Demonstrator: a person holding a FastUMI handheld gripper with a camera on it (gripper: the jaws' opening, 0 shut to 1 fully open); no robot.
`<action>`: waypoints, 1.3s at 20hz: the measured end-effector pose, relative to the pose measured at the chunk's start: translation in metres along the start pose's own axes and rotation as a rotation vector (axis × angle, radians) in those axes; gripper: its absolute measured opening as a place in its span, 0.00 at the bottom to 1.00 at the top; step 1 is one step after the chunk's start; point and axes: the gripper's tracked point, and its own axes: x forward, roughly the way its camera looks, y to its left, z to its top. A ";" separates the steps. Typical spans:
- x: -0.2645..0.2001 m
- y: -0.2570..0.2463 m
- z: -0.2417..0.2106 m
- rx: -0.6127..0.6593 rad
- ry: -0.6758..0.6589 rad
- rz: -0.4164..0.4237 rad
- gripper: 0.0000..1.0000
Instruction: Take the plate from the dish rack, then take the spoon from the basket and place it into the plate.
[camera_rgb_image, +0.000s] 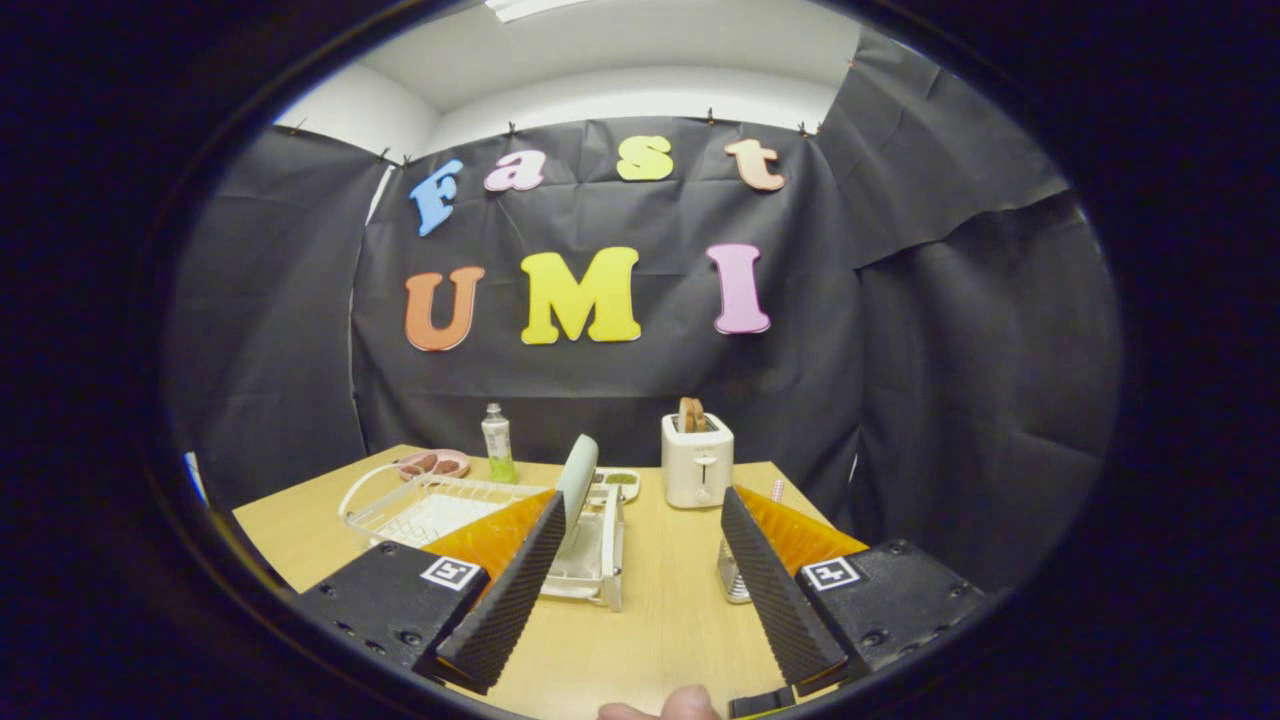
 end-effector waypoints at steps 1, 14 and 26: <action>0.003 -0.002 0.009 -0.006 0.006 -0.001 1.00; 0.120 0.054 0.092 -0.051 0.239 0.093 1.00; 0.222 0.083 0.011 0.005 0.593 0.092 1.00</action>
